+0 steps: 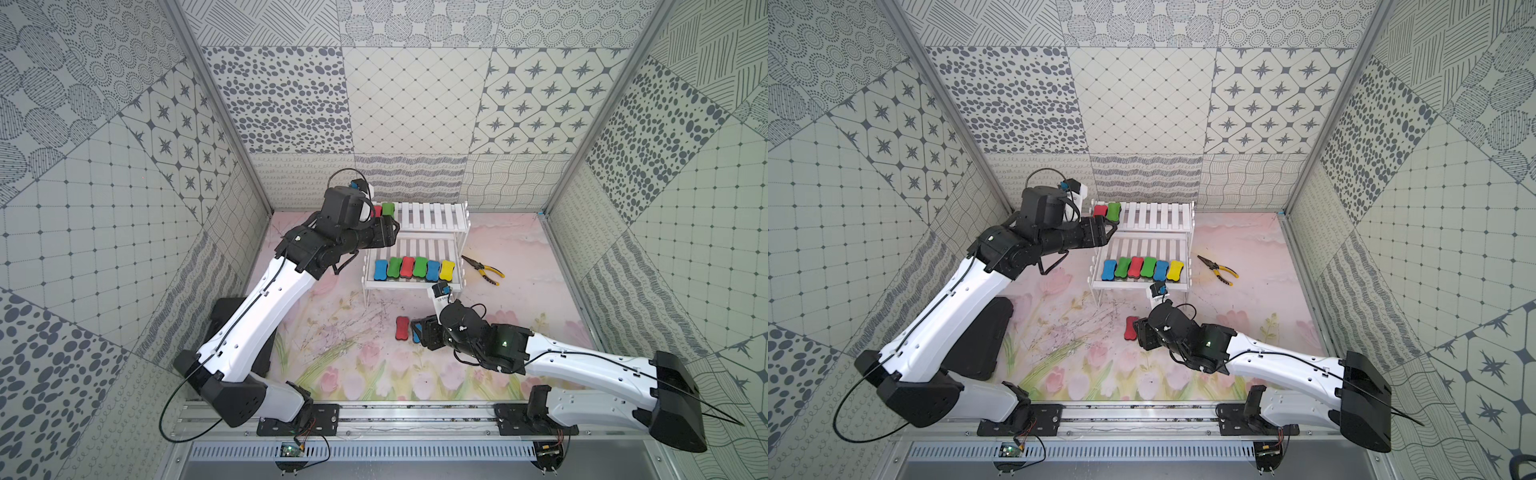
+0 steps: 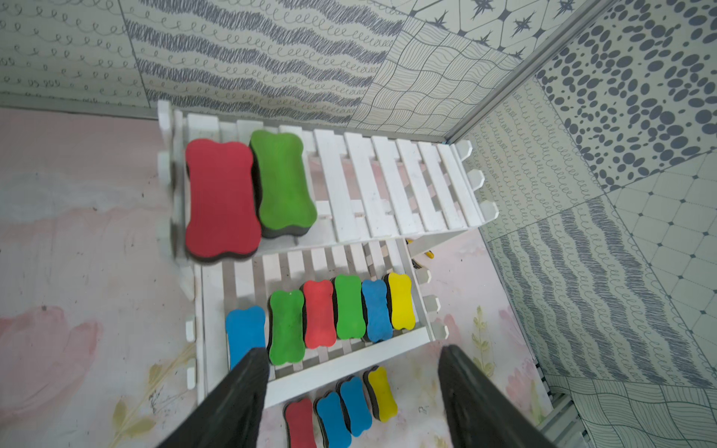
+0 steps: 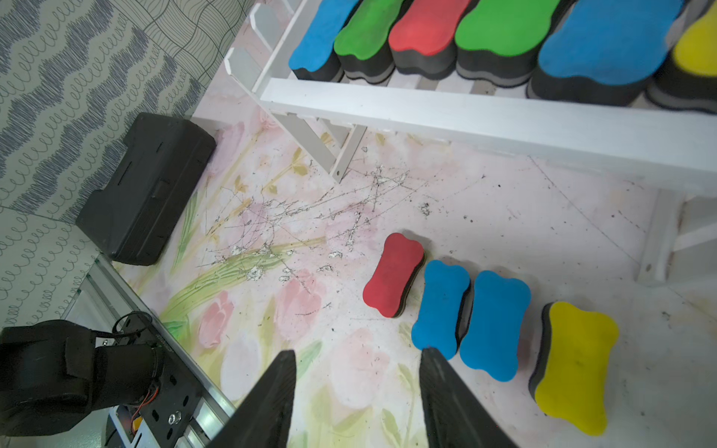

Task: Remove the whiteboard erasers from the shelf
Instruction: Pick up the whiteboard eraser from the shelf.

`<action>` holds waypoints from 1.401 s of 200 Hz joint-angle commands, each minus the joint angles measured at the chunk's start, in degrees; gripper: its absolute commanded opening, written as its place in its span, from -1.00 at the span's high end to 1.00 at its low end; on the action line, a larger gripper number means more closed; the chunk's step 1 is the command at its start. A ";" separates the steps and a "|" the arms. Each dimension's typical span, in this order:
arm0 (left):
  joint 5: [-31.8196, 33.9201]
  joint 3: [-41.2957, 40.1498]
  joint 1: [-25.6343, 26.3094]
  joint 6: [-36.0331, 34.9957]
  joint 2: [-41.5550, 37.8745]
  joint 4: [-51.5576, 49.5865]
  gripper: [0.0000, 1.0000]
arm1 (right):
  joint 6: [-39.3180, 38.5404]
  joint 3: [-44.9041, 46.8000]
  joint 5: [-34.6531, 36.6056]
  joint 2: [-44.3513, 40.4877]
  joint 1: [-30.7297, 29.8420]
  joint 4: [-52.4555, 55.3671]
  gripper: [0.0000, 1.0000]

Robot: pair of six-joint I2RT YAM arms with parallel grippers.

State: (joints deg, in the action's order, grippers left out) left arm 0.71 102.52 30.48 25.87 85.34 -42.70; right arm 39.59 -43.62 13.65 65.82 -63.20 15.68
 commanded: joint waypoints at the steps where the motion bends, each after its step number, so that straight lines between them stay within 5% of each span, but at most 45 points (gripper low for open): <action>1: 2.76 11.58 0.22 -9.19 9.12 -1.38 -0.47 | 0.16 1.11 -1.20 -0.60 0.96 -0.87 -0.10; 56: 9.21 22.81 0.26 -12.33 19.49 -5.11 -0.43 | 1.25 2.92 -2.48 -1.48 3.35 -0.96 -0.10; 129: 17.35 21.64 0.38 -11.19 20.96 -4.99 -0.33 | 1.80 3.67 -2.93 -1.63 4.47 -0.92 -0.10; 280: 14.29 18.32 0.35 -10.14 21.93 -4.72 -0.12 | 2.15 4.75 -3.24 -3.45 6.48 -0.94 -0.10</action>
State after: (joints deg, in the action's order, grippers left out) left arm 16.73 120.62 30.68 16.16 106.72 -47.16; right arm 41.58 -39.48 10.50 63.77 -57.12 16.10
